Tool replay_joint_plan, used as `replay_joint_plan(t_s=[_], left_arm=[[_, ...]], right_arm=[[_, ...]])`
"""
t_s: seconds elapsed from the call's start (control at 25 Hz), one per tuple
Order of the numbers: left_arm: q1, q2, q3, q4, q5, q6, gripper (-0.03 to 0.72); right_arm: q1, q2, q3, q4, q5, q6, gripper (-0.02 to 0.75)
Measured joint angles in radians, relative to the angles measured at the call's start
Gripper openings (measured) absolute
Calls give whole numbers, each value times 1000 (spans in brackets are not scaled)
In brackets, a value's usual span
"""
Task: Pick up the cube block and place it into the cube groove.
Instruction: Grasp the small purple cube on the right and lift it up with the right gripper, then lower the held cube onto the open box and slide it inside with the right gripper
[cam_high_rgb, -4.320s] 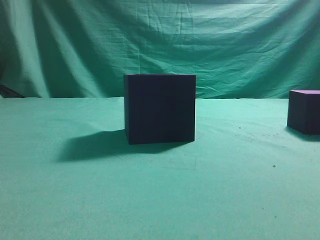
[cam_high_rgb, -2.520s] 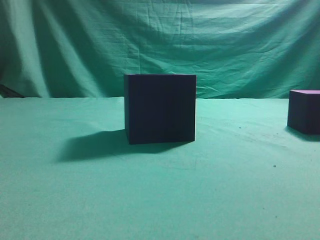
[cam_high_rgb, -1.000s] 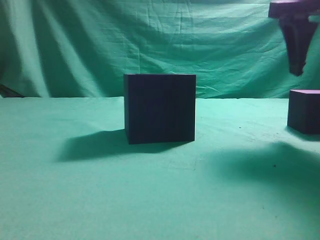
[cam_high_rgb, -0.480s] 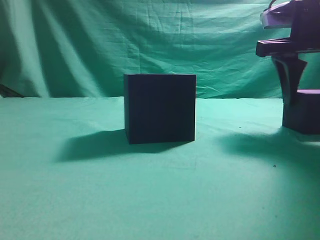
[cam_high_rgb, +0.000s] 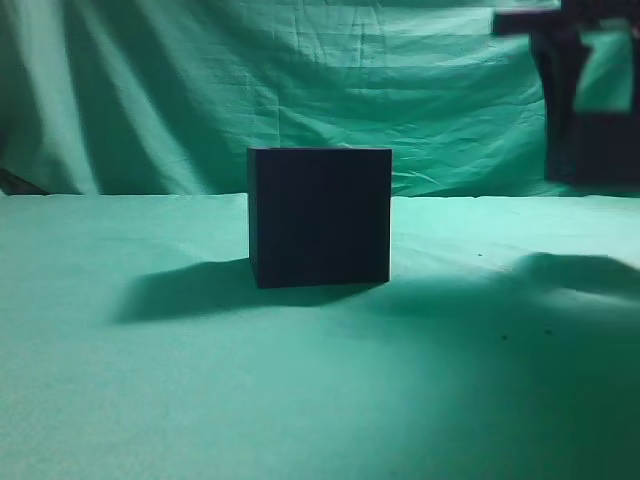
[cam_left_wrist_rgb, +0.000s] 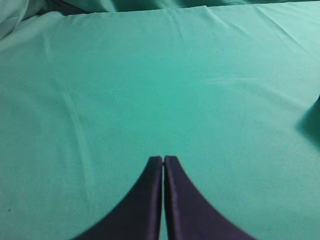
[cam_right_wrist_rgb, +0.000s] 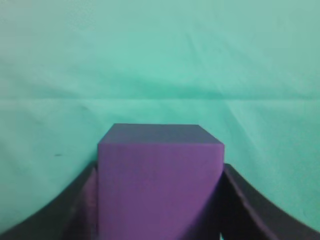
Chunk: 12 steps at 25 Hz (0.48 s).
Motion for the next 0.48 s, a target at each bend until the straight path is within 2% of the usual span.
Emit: replay_joint_plan(t_s=[0.12,0.2,0.36,0.48], left_arm=[[0,0,0,0,0,0,0],[0,0,0,0,0,0,0],[0,0,0,0,0,0,0],[0,0,0,0,0,0,0]], right_arm=[[86,-34,-103,2,72,-5,431],[176,-44,-161,14,95,-2,431],[347,-37,-200,30,75,20,431],[426,-5,-202,35,37,43,431]])
